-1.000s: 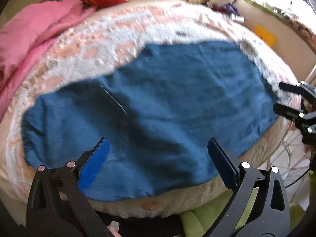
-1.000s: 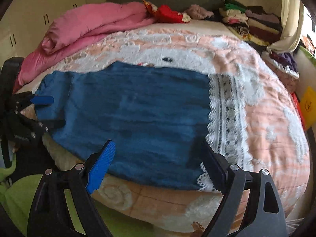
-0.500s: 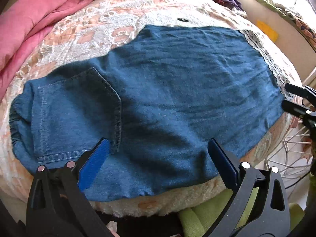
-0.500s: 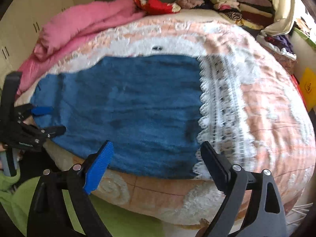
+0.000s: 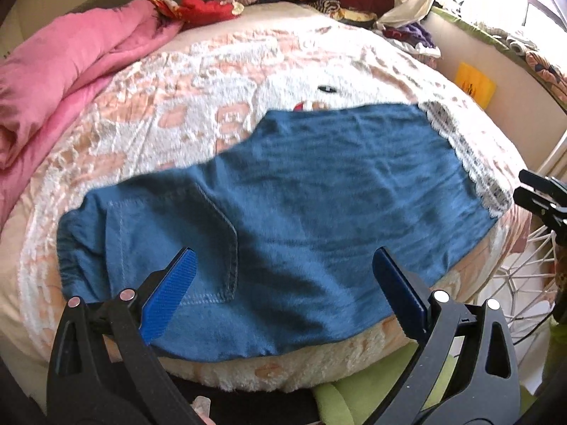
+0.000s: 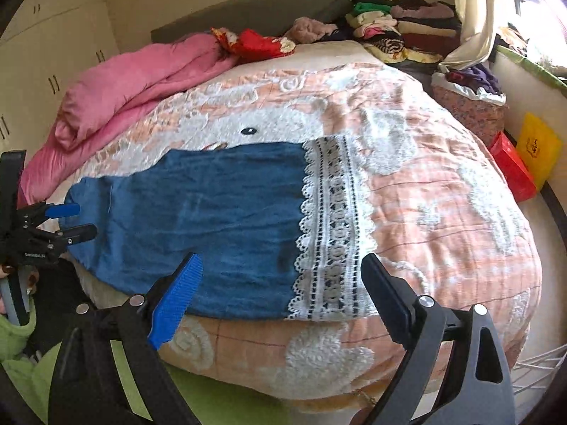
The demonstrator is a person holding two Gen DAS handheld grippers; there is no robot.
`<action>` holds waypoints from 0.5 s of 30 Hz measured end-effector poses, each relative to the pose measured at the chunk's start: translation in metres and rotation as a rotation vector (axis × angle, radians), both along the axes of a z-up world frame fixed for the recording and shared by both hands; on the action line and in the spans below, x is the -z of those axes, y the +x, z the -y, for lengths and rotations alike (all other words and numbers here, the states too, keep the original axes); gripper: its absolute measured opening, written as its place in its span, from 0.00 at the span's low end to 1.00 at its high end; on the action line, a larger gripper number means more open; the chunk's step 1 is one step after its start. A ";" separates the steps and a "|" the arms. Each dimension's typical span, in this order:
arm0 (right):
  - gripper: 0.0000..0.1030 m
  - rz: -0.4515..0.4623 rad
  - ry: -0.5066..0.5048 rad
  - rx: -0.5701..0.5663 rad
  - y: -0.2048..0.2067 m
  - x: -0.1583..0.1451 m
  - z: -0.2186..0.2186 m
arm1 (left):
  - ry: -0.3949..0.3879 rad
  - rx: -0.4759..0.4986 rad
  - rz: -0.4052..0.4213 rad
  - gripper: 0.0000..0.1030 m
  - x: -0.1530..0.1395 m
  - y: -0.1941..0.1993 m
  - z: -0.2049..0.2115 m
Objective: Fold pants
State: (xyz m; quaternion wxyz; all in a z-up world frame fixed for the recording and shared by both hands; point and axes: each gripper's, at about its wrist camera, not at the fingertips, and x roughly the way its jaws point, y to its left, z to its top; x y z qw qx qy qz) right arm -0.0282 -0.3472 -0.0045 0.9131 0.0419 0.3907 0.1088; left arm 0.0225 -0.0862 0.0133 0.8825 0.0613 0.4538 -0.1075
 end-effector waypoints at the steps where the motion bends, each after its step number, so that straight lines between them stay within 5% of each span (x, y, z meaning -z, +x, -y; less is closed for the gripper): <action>1: 0.88 0.009 0.004 0.007 -0.001 -0.002 0.003 | -0.005 0.000 0.006 0.91 -0.003 0.001 0.001; 15: 0.88 0.051 0.032 0.080 -0.016 -0.015 0.035 | -0.015 0.095 0.119 0.91 -0.056 0.030 0.048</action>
